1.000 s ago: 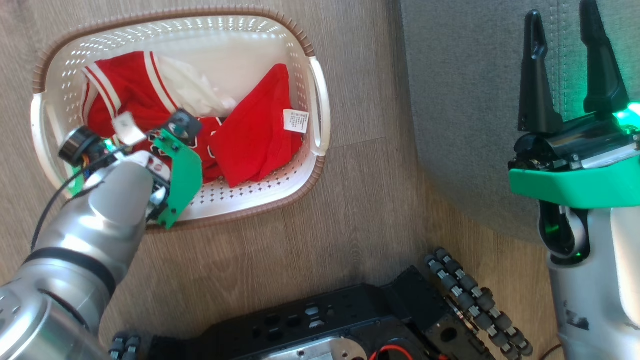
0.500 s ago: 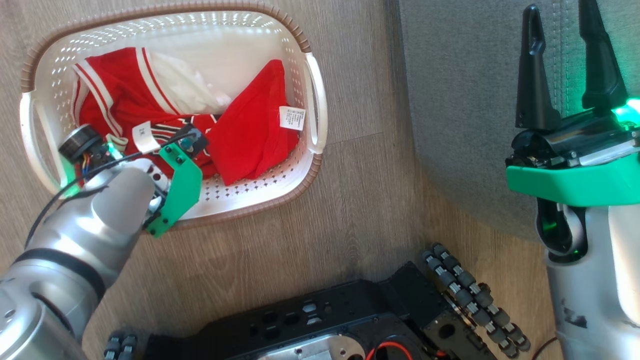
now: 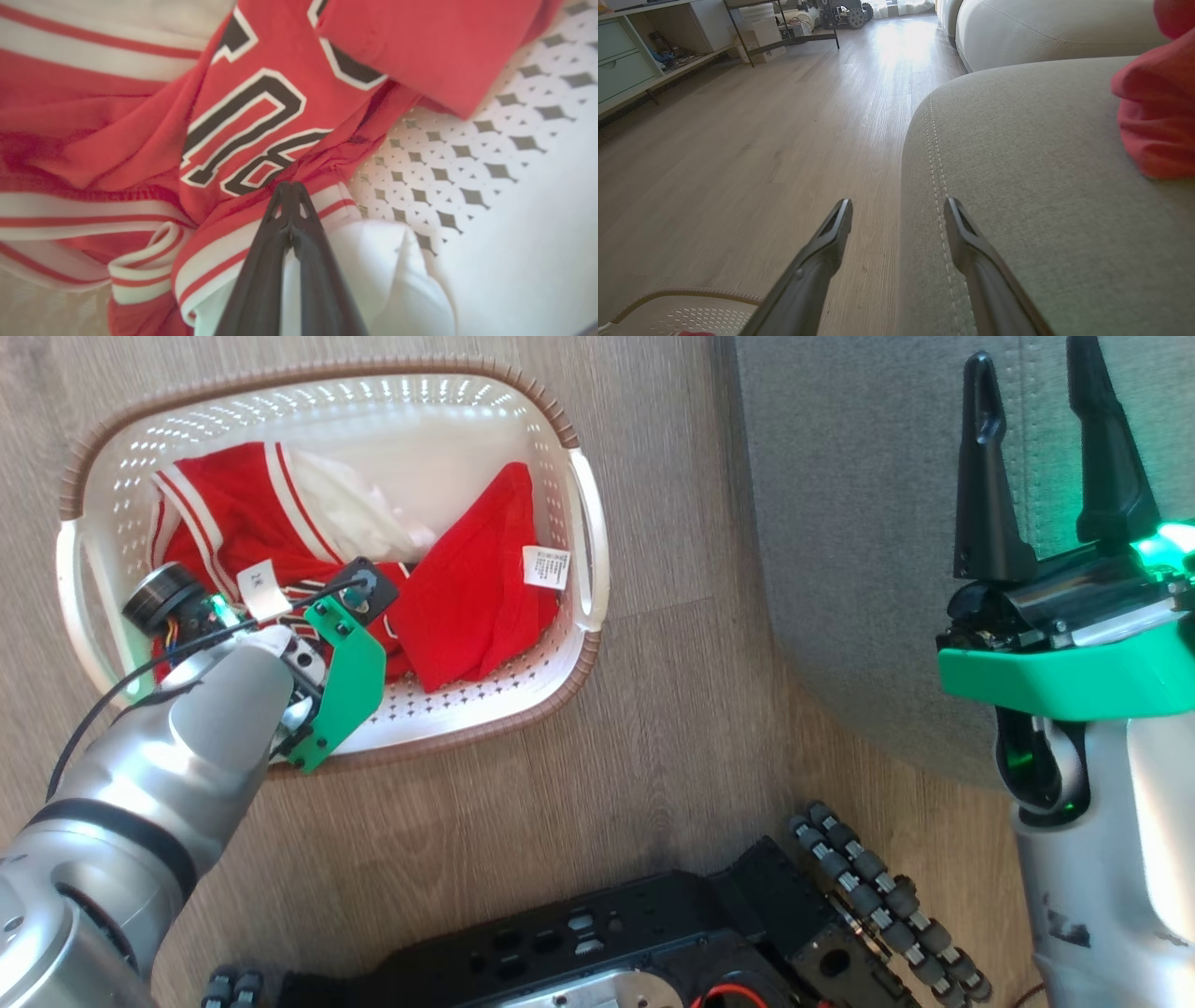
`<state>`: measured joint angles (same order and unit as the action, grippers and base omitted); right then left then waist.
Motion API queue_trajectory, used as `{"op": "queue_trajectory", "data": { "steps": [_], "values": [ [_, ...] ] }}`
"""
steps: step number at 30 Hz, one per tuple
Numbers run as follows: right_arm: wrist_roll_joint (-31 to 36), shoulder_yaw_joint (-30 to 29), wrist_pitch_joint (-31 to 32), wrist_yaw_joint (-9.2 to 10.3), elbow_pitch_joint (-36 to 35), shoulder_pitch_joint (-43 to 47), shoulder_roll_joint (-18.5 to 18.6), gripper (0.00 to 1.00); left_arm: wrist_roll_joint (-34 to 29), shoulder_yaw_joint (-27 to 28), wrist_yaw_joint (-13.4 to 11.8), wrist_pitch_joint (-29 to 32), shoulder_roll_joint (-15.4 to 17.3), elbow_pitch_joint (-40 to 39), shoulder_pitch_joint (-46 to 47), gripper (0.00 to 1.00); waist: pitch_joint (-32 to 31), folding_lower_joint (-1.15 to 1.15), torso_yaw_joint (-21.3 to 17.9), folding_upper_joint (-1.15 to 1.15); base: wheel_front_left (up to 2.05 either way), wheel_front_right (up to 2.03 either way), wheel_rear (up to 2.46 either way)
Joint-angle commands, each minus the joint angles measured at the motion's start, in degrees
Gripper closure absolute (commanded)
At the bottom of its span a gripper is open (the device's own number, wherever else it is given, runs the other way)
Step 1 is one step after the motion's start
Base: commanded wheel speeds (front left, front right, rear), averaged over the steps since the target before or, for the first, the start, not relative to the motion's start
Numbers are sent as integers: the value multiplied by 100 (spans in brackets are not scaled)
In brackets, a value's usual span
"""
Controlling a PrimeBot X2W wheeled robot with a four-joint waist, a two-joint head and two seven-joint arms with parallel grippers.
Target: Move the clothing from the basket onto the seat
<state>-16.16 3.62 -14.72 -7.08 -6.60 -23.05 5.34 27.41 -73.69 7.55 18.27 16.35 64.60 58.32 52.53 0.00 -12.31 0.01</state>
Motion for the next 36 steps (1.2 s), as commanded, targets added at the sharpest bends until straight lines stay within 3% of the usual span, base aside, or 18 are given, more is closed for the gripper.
{"op": "queue_trajectory", "data": {
  "steps": [1, 9, 23, 36],
  "values": [
    [6, 92, -28, -41, -132, 99, -58, 0, 62, 36, -7, -145, 142, -72, -109, 100, -50, 0, -4, -1, 0, 0, 0],
    [-6, 100, -28, -41, -59, 111, -24, 0, 353, 35, -7, -829, -61, 75, -167, 100, -506, 0, -2, -1, 0, 0, 0],
    [-88, 165, -28, -41, 220, 377, 229, 0, 1345, 371, -7, -2223, -712, 241, -557, 100, -1889, 0, 264, -1, 0, 0, 0],
    [-244, 235, -28, -41, 491, 731, 477, 0, 2071, 624, -7, -2998, -867, 135, -1067, 100, -2976, 0, 499, -1, 0, 0, 0]
  ]
}}
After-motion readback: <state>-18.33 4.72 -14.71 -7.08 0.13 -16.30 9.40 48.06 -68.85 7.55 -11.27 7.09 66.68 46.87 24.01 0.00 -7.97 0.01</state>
